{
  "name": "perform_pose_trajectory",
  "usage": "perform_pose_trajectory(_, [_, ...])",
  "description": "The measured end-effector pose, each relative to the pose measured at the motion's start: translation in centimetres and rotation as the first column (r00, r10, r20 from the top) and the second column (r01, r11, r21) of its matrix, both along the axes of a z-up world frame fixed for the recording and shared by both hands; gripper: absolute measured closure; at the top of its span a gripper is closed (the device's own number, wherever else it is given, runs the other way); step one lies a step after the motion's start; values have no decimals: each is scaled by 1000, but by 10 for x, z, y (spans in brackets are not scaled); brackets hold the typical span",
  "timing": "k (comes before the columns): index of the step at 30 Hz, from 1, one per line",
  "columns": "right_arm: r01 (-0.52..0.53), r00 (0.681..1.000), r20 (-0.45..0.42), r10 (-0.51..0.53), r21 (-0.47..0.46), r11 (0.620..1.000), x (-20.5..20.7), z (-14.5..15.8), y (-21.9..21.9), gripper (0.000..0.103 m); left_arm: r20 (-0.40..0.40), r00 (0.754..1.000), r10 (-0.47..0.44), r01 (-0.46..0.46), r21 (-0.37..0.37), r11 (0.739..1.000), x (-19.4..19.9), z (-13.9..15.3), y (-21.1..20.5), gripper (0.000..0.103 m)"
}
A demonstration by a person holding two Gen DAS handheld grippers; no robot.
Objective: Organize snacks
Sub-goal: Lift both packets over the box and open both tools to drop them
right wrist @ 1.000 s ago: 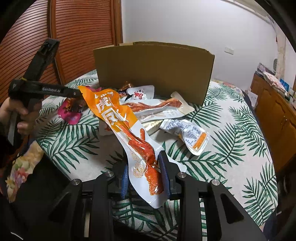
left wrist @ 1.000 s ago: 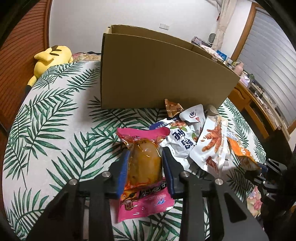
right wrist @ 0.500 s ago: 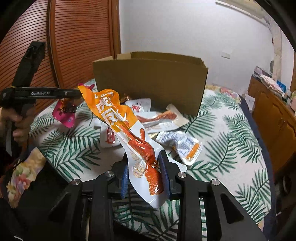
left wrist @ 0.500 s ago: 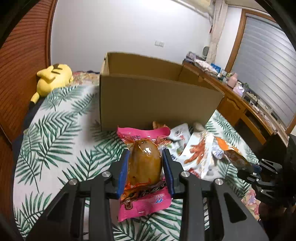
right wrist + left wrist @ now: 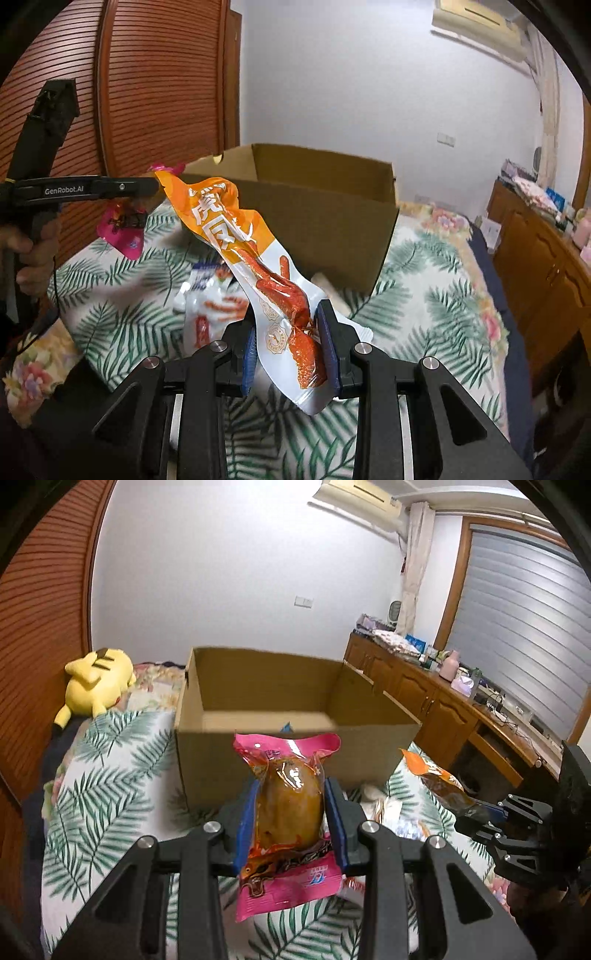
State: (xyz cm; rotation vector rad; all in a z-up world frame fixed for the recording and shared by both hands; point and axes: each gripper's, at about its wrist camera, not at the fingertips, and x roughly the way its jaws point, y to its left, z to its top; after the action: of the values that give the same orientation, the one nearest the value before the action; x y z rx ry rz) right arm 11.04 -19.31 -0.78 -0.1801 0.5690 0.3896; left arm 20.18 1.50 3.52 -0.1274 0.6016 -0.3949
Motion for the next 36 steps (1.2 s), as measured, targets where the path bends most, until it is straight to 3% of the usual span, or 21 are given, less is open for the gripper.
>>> perform_pose_trajectory(15, [-4, 996, 92, 6, -21, 1000, 66, 42, 13, 74, 108, 994, -16, 17, -12, 1000, 61, 37, -9, 70])
perform_pose_trajectory(24, [-11, 994, 112, 17, -59, 998, 112, 46, 30, 74, 98, 995, -4, 7, -27, 1000, 111, 24, -4, 70])
perform_pose_trajectory(36, [-8, 997, 81, 13, -68, 998, 157, 26, 42, 74, 104, 995, -6, 9, -29, 1000, 142, 11, -6, 69])
